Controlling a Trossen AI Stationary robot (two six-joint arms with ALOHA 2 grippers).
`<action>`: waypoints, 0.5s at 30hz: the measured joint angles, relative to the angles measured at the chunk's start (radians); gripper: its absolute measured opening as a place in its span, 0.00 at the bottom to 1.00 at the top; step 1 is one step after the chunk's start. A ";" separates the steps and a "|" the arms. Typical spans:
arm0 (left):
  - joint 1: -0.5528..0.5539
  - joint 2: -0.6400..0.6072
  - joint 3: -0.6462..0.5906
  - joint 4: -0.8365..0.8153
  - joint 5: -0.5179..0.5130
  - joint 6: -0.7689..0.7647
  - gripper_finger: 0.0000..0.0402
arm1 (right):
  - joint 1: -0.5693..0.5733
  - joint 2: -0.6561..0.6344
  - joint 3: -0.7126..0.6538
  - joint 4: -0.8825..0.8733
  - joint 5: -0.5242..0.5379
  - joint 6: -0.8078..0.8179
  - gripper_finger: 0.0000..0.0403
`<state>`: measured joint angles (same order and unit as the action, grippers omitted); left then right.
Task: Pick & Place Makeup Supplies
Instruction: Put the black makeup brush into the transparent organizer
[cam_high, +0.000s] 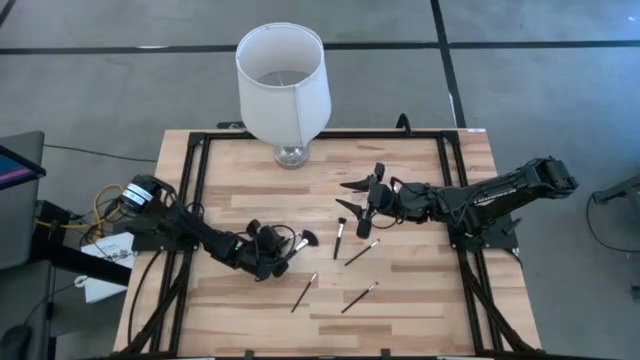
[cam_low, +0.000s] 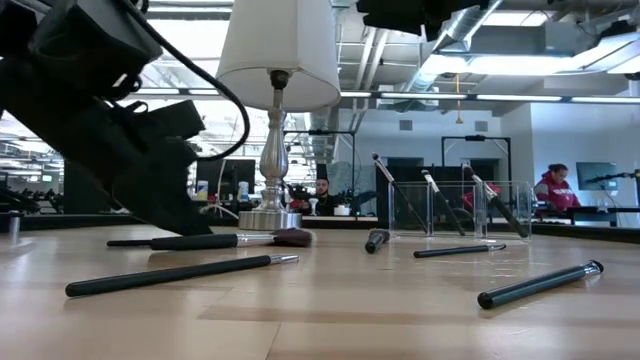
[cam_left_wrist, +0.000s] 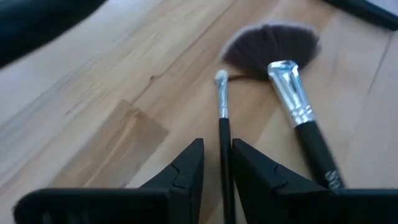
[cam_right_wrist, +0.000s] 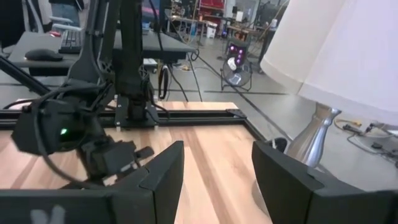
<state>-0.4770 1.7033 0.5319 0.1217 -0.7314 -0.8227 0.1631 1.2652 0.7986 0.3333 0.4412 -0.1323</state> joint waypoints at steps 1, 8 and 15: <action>0.004 -0.007 -0.016 0.007 0.003 -0.004 0.20 | 0.000 0.000 0.000 -0.007 0.000 0.006 0.45; -0.001 0.024 -0.123 0.206 -0.027 -0.011 0.20 | 0.000 0.000 0.000 -0.047 0.000 0.054 0.45; -0.011 0.110 -0.164 0.396 -0.107 0.057 0.20 | 0.000 0.000 0.000 -0.072 -0.001 0.055 0.45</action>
<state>-0.4881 1.8132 0.3681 0.5173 -0.8383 -0.7652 0.1635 1.2652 0.7982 0.2615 0.4404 -0.0772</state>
